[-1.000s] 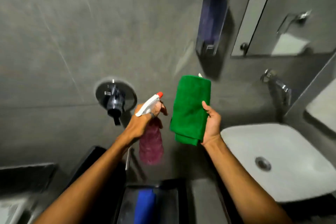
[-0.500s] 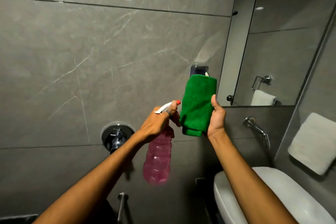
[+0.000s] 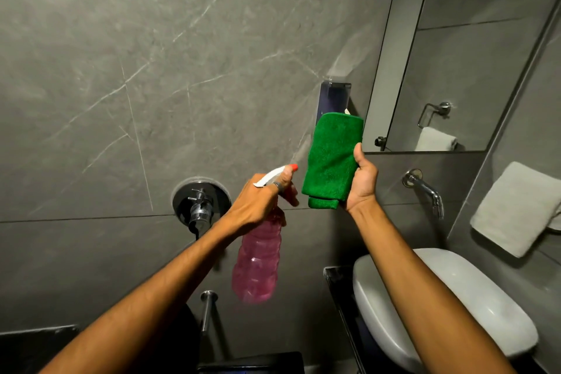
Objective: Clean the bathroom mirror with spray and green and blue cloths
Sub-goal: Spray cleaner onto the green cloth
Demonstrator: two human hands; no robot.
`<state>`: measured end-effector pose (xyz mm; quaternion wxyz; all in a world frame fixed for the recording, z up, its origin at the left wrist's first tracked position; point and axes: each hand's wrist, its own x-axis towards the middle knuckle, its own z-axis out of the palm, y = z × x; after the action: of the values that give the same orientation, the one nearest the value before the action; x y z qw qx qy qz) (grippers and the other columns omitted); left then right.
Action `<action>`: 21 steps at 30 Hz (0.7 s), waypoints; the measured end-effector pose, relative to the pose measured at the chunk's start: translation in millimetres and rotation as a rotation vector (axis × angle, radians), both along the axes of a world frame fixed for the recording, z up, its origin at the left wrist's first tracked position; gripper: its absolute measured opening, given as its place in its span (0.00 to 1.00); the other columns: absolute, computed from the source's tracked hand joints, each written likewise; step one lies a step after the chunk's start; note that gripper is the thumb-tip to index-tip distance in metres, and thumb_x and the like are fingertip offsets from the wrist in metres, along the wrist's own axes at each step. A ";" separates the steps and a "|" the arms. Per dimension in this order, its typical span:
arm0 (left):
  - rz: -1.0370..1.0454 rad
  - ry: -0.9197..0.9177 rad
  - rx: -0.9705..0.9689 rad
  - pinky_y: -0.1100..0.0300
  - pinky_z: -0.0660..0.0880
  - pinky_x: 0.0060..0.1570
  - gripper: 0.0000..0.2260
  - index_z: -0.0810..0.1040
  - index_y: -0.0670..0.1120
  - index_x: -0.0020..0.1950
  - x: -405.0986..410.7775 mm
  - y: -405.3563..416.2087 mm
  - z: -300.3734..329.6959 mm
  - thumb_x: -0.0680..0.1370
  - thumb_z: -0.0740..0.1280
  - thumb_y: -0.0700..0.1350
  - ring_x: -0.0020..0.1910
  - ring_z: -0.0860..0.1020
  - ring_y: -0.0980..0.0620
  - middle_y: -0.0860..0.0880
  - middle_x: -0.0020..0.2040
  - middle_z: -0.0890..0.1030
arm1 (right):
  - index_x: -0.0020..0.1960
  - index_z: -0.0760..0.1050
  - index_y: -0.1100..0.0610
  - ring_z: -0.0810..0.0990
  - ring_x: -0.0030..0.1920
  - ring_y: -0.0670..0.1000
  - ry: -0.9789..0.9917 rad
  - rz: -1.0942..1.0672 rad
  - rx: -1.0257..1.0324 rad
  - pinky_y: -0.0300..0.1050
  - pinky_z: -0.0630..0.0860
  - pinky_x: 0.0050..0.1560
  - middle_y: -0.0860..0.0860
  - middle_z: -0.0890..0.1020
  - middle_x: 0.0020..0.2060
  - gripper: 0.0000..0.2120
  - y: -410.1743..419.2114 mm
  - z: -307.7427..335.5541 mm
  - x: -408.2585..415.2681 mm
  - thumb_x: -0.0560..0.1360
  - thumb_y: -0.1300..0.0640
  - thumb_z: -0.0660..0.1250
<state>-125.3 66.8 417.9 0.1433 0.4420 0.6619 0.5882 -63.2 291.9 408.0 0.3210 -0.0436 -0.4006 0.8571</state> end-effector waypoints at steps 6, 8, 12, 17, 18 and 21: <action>0.022 0.033 0.002 0.49 0.84 0.38 0.27 0.83 0.47 0.42 -5.0 1.2 9.3 0.81 0.58 0.67 0.35 0.86 0.33 0.41 0.44 0.87 | 0.61 0.81 0.56 0.85 0.55 0.60 0.021 -0.028 0.021 0.58 0.80 0.55 0.58 0.85 0.56 0.23 -0.8 4.5 3.1 0.80 0.42 0.58; -0.003 0.050 -0.056 0.46 0.85 0.42 0.28 0.84 0.44 0.43 -4.1 -2.6 -5.1 0.82 0.58 0.66 0.34 0.86 0.35 0.40 0.44 0.87 | 0.60 0.82 0.56 0.85 0.53 0.59 0.009 -0.025 0.024 0.57 0.81 0.53 0.57 0.86 0.55 0.22 -3.6 -0.7 4.3 0.80 0.42 0.57; -0.072 0.057 -0.161 0.48 0.85 0.45 0.27 0.83 0.39 0.53 -4.2 -8.1 -36.2 0.83 0.59 0.63 0.31 0.86 0.46 0.41 0.45 0.87 | 0.61 0.80 0.56 0.85 0.54 0.60 -0.034 -0.038 -0.005 0.59 0.79 0.58 0.58 0.86 0.55 0.23 -7.9 -10.7 5.0 0.80 0.42 0.56; 0.016 -0.085 -0.135 0.68 0.80 0.49 0.20 0.75 0.49 0.76 -21.9 -3.0 -87.0 0.84 0.63 0.52 0.48 0.82 0.62 0.45 0.61 0.86 | 0.62 0.78 0.57 0.83 0.53 0.59 -0.095 -0.055 -0.037 0.59 0.73 0.65 0.57 0.85 0.54 0.23 -10.3 -19.3 7.9 0.76 0.43 0.60; 0.057 -0.193 -0.108 0.75 0.77 0.48 0.20 0.73 0.47 0.77 -21.4 -3.2 -107.0 0.84 0.64 0.49 0.52 0.81 0.63 0.47 0.63 0.84 | 0.64 0.77 0.57 0.83 0.54 0.59 -0.100 -0.042 -0.066 0.59 0.72 0.66 0.57 0.84 0.56 0.25 -7.7 -30.0 10.0 0.74 0.43 0.61; 0.259 -0.621 0.014 0.74 0.72 0.61 0.21 0.71 0.43 0.78 -10.8 -14.7 -180.8 0.84 0.65 0.40 0.63 0.76 0.56 0.46 0.68 0.80 | 0.64 0.77 0.57 0.83 0.55 0.59 -0.151 -0.003 -0.144 0.59 0.73 0.66 0.56 0.84 0.57 0.24 -10.9 -75.5 21.0 0.76 0.42 0.60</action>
<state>-136.0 52.2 237.1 0.2591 0.1548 0.6334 0.7125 -42.3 281.0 332.4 0.2872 -0.1317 -0.3608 0.8775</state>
